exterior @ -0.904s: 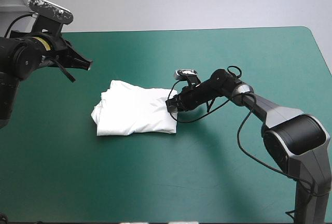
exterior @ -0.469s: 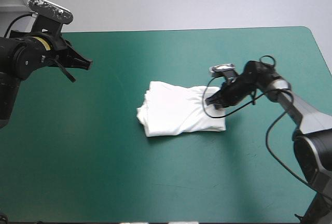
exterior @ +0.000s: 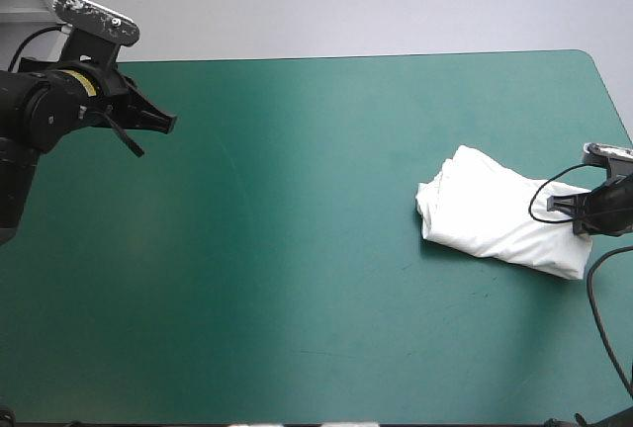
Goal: Fold the cloth
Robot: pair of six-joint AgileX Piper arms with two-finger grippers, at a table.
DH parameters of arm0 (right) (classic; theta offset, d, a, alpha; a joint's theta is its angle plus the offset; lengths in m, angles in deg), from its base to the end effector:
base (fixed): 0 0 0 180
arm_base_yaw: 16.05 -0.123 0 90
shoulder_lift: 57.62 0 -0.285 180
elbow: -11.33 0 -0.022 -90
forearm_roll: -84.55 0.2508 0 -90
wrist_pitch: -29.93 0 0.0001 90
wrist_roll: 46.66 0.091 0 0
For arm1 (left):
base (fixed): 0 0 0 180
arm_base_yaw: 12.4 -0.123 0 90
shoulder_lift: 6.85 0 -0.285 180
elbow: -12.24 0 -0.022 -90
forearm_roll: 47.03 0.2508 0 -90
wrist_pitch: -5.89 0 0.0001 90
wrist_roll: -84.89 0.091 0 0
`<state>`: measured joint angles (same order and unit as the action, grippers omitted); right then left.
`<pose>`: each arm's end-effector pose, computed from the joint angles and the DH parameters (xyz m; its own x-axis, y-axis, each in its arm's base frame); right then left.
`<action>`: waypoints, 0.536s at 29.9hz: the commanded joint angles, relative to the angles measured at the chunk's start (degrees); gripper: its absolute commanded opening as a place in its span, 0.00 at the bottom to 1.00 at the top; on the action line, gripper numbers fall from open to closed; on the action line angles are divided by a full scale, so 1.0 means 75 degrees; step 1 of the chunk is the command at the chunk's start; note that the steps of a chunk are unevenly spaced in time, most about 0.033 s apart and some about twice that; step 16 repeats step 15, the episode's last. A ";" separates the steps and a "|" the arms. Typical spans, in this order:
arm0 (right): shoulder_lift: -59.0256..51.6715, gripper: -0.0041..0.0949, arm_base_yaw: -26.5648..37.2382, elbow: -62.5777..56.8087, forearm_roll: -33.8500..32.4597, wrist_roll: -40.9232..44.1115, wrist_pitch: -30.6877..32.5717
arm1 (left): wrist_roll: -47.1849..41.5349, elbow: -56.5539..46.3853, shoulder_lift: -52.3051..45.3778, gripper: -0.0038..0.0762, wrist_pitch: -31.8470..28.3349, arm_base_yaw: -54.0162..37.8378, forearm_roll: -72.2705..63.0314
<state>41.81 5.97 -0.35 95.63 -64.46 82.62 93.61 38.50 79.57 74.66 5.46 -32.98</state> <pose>0.2967 -0.1050 0.2482 -0.9345 0.1740 -0.3104 0.1538 0.9841 0.0886 0.2521 -0.0596 0.4963 -0.5419 0.4204 -0.7277 0.2678 0.9071 0.3247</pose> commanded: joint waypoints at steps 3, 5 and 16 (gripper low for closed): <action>-0.0495 0.44 0.0056 0.0187 0.0349 -0.0326 -0.0283 | -0.0027 0.0146 -0.0233 0.07 -0.0509 0.0001 0.0140; -0.0559 0.64 0.0056 0.0297 0.0657 -0.0270 -0.0228 | -0.0059 0.0146 -0.0311 0.07 -0.0637 0.0001 0.0175; -0.3429 0.02 -0.0146 0.1495 0.4573 -0.3436 0.0134 | -0.0669 0.0146 -0.1461 0.07 -0.0656 0.0001 0.0864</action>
